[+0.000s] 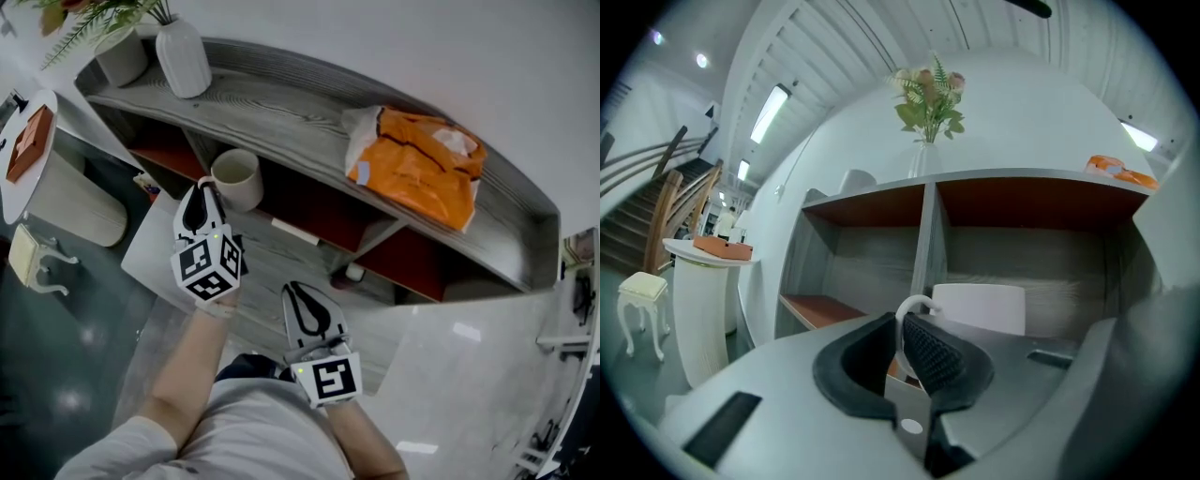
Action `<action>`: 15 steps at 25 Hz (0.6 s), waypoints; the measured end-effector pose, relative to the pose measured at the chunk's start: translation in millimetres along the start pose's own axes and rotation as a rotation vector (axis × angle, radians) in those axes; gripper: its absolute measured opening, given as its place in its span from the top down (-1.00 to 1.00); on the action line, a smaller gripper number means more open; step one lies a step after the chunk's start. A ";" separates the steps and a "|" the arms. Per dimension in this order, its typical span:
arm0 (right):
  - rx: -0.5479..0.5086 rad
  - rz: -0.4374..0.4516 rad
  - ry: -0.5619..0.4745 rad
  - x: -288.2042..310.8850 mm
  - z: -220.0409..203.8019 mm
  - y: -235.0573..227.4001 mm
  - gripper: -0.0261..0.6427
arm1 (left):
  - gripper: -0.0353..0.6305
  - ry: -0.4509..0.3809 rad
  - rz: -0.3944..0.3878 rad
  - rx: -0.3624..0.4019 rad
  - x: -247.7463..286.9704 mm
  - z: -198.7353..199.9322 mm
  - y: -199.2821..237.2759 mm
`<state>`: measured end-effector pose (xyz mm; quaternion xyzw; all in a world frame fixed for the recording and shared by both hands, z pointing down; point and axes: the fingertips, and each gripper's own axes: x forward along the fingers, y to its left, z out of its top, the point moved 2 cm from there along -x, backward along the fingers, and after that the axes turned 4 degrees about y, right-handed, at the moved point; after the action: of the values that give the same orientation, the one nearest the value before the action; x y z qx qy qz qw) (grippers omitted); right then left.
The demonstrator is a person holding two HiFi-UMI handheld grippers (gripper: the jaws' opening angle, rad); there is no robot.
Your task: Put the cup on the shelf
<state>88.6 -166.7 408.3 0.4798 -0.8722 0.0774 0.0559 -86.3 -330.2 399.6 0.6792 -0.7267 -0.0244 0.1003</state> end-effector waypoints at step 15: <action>0.015 0.034 -0.006 -4.8 -2.7 -6.3 0.81 | 0.78 0.035 0.013 -0.013 -15.9 -14.4 -19.8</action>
<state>96.6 -165.5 410.6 0.4655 -0.8798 0.0836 0.0484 -63.3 -314.5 408.5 0.6741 -0.7289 -0.0165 0.1178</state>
